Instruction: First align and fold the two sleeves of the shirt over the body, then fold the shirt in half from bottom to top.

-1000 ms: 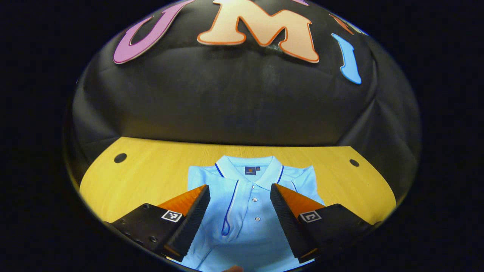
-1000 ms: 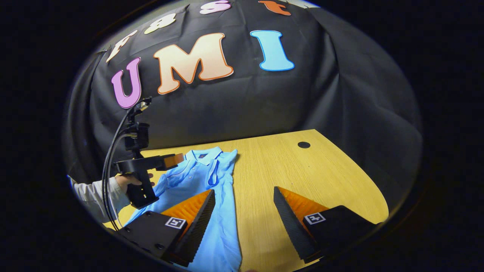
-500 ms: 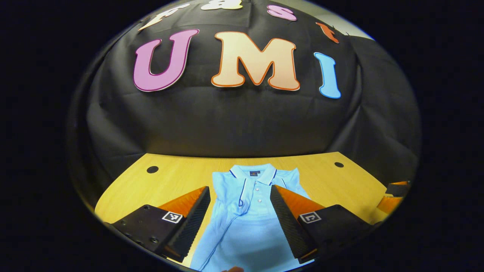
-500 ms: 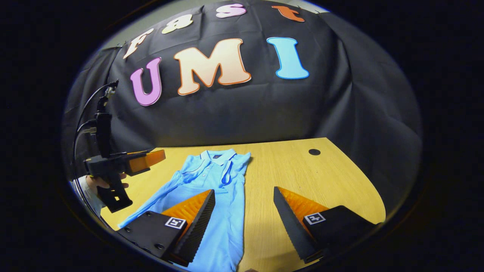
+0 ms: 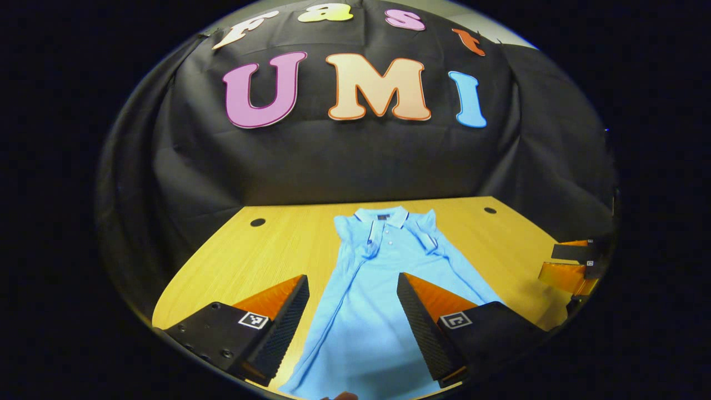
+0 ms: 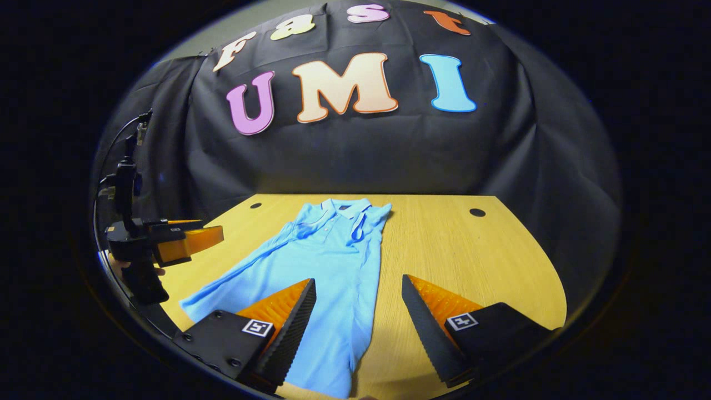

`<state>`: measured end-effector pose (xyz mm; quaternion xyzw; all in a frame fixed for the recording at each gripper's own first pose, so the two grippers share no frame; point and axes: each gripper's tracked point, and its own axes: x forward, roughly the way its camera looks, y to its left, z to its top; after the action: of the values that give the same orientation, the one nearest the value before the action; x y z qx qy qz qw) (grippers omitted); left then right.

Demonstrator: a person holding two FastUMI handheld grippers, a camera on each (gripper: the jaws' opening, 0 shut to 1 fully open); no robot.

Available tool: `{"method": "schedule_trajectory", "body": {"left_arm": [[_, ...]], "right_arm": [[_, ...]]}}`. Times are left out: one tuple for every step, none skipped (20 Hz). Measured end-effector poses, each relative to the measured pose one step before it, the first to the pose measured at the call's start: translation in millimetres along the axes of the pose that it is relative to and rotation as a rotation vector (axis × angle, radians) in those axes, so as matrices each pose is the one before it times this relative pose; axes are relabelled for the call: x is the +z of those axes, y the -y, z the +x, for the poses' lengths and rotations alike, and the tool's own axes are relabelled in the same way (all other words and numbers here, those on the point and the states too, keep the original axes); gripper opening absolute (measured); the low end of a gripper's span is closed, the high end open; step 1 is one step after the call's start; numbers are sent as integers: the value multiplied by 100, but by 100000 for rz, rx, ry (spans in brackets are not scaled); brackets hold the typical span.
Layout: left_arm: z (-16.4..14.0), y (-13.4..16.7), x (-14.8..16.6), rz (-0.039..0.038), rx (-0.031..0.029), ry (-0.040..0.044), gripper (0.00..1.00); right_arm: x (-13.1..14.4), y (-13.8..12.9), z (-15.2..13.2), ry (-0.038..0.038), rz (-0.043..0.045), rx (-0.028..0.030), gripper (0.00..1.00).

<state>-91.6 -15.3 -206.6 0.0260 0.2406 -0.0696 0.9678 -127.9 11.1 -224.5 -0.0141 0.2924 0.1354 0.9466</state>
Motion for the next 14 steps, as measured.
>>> {"method": "schedule_trajectory", "body": {"left_arm": [[-927,-71,-1168,508,-273,-2368,95],[-688,30,-1062,449,-502,-2129,95],[-536,-66,-1093,447,-456,-2099,96],[-582,39,-1305,448,-374,-2262,95],[-433,68,-1353,422,-424,-2805,96],[-493,150,-1334,696,-725,-2627,96],[-194,-25,-1315,1036,-46,-2422,96],[-221,-129,-1519,1163,56,-2590,96],[-203,-9,-1160,792,186,-2205,96],[8,0,-1264,-24,295,-2376,97],[-62,-129,-1197,-518,509,-2233,96],[-45,-248,-1028,-595,753,-2155,96],[-102,-202,-891,-615,1162,-1613,96],[119,-180,-576,-171,687,-634,96]], "right_arm": [[-837,-267,-385,-1843,-700,840,97],[-1154,-558,-441,-2269,-632,1227,97],[-939,-363,-410,-1877,-704,784,97],[-887,-357,-205,-1812,-825,661,98],[-1055,-397,-196,-2428,-996,960,97],[-1223,-496,-245,-2565,-1050,936,97],[-968,-312,-18,-2200,-1119,608,97],[-1163,-173,-99,-2495,-1647,-43,97],[-1249,-158,-31,-2938,-1634,149,98],[-868,-224,52,-2249,-796,386,98],[-890,-181,-122,-1727,-102,354,98],[-551,-200,15,-1149,299,164,98],[-602,-98,6,-1009,177,-104,98],[-556,52,14,-1137,118,-127,98]]}}
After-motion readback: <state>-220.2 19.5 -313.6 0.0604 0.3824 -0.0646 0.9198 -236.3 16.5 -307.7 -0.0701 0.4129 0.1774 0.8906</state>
